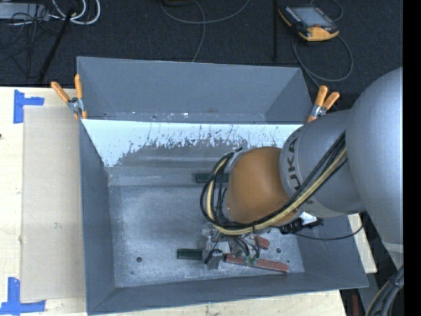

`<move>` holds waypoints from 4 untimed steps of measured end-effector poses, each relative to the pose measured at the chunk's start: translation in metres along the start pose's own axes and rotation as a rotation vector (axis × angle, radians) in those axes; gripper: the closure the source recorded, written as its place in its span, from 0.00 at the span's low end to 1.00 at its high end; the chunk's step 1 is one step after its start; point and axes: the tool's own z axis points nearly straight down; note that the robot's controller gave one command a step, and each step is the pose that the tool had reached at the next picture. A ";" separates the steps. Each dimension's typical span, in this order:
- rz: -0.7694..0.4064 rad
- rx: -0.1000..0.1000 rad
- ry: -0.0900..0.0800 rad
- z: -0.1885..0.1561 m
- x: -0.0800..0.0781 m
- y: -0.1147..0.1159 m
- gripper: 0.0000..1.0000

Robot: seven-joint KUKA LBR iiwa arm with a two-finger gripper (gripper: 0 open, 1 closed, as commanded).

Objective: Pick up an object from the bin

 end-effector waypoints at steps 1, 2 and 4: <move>-0.354 0.000 -0.004 -0.044 -0.006 -0.001 1.00; -0.692 0.001 -0.004 -0.098 -0.037 -0.021 1.00; -0.623 -0.002 0.007 0.005 -0.023 -0.013 0.00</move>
Offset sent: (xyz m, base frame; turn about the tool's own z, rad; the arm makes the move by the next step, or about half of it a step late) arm 0.0049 -0.0018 0.0437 -0.3543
